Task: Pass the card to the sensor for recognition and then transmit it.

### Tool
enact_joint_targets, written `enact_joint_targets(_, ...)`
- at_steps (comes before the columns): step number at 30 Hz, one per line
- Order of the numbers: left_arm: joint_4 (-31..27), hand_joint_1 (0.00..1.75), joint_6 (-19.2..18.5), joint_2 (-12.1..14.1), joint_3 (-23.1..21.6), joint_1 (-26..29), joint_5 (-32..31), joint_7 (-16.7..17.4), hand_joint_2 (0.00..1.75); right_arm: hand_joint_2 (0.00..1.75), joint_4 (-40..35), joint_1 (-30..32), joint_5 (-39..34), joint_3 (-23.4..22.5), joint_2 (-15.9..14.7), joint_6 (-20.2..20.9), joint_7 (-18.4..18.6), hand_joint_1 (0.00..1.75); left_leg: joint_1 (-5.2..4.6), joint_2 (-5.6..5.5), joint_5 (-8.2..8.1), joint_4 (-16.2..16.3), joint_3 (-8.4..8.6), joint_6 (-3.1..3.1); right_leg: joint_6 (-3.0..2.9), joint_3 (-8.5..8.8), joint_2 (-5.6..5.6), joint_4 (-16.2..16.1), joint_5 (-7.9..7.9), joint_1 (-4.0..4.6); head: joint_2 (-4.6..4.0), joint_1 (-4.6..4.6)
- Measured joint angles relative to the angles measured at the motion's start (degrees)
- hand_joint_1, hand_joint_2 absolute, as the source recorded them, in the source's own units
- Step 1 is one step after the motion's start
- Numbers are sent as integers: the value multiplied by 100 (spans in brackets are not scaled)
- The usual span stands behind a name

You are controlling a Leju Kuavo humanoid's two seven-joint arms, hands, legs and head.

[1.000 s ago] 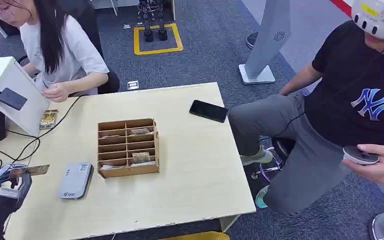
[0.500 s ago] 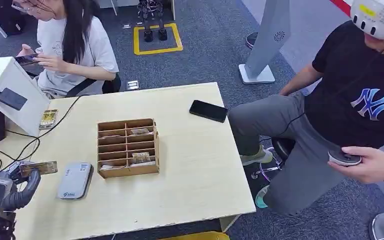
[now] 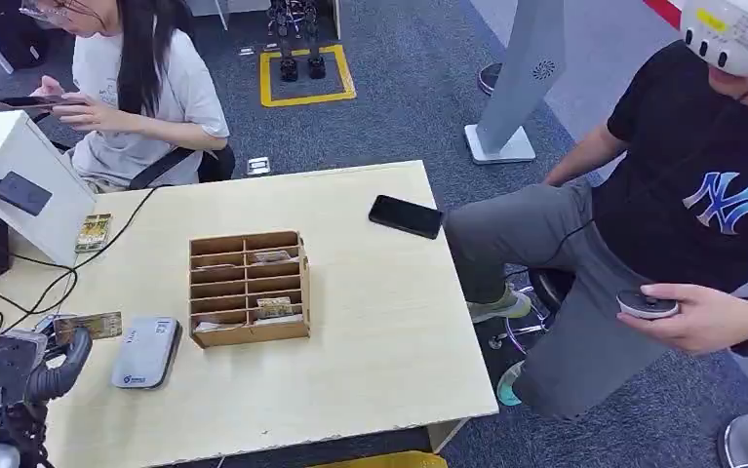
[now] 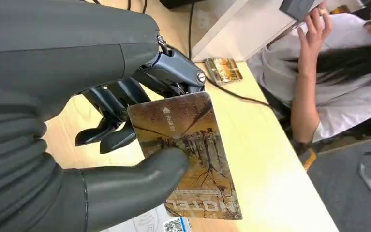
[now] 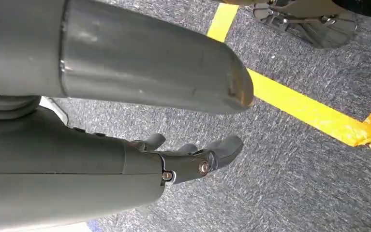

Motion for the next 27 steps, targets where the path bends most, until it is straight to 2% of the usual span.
enact_joint_targets(7, 417, 175, 197, -42, -192, -195, -417, -13, 175, 0, 0, -5, 11, 0, 7, -7, -13, 0, 0, 0, 0, 0, -1, 0, 0, -2, -1, 0, 0, 0, 0, -2)
enact_joint_targets(23, 896, 175, 175, -94, -420, -394, -603, -2, 175, 0, 0, -4, 17, 0, 13, 0, -13, 0, 0, 2, 0, 1, -1, 0, 1, -3, 2, 0, 1, 0, 0, 0)
enact_joint_targets(27, 977, 175, 208, -125, -522, -410, -813, 48, 175, 0, 0, -5, 17, 0, 15, -2, -13, 0, 0, 2, 0, 1, -1, 0, 1, -2, 1, 0, 1, 0, 0, 2)
